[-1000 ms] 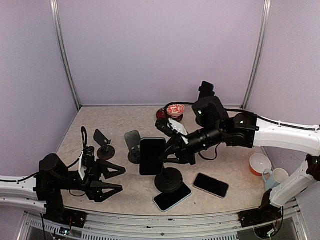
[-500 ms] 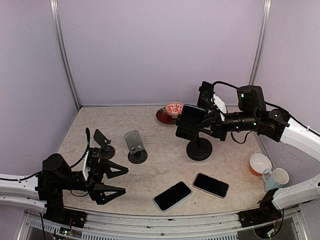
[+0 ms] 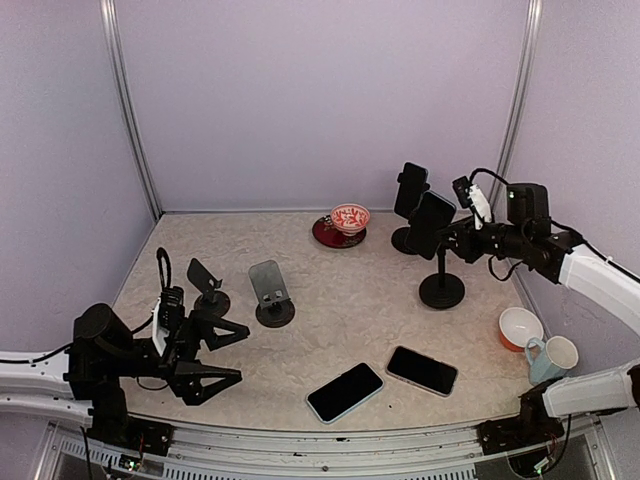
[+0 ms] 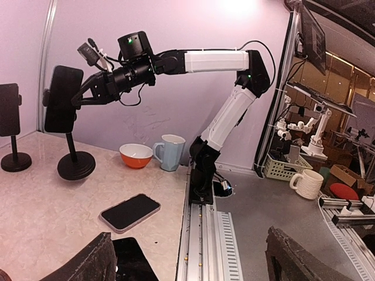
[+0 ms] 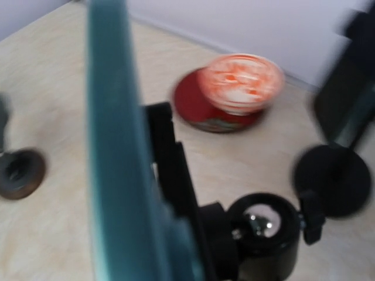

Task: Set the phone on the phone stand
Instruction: Place the phone stand with the phone at the corner of the board.

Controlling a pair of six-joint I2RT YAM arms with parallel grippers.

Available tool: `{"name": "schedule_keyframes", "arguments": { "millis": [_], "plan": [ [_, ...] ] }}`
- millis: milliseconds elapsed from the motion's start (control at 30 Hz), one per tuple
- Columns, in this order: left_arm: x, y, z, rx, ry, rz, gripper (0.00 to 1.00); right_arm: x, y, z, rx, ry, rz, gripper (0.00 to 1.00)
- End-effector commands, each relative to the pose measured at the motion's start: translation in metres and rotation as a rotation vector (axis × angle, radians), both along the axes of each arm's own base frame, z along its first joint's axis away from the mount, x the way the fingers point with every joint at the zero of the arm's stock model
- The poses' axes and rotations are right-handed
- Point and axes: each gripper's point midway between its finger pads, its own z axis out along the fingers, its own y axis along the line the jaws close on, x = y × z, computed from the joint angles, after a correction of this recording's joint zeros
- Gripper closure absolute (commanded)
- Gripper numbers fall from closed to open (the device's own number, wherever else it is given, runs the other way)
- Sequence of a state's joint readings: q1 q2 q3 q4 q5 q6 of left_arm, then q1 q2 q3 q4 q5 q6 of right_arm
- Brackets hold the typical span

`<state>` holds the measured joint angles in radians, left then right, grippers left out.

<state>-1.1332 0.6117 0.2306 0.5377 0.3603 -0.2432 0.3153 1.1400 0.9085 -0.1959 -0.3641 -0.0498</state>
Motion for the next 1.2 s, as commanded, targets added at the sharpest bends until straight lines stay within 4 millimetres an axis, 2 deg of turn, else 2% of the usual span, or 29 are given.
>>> {"name": "schedule_keyframes", "arguments": {
  "millis": [0,100,233,333,500,667,833,967,1167],
  "plan": [
    [0.0,0.006,-0.002,-0.007,0.009,0.012,0.14,0.027,-0.029,0.066,0.181,-0.223,-0.073,0.95],
    [-0.001,0.009,-0.003,-0.014,0.01,0.017,0.14,0.031,-0.04,0.061,0.234,-0.221,-0.063,0.95],
    [0.0,0.011,-0.007,-0.013,0.017,0.022,0.14,0.022,-0.027,0.057,0.279,-0.208,0.047,0.95],
    [-0.001,0.01,-0.009,-0.008,0.02,0.019,0.14,0.02,-0.026,0.047,0.264,-0.203,0.054,0.94],
    [0.001,0.01,-0.009,-0.015,0.013,0.028,0.13,0.015,-0.027,0.028,0.236,-0.187,0.06,0.88],
    [0.001,0.005,-0.013,0.002,0.014,0.018,0.13,0.011,-0.03,0.018,0.233,-0.173,0.036,0.83],
    [0.002,0.002,-0.013,0.002,0.014,0.012,0.13,0.006,-0.036,0.013,0.233,-0.141,-0.004,0.72],
    [0.003,-0.002,-0.014,0.011,0.007,0.009,0.13,0.003,-0.038,0.012,0.241,-0.118,-0.027,0.6],
    [0.004,-0.007,-0.015,0.021,0.015,-0.003,0.13,-0.005,-0.043,0.027,0.247,-0.13,-0.053,0.42]
  ]
}}
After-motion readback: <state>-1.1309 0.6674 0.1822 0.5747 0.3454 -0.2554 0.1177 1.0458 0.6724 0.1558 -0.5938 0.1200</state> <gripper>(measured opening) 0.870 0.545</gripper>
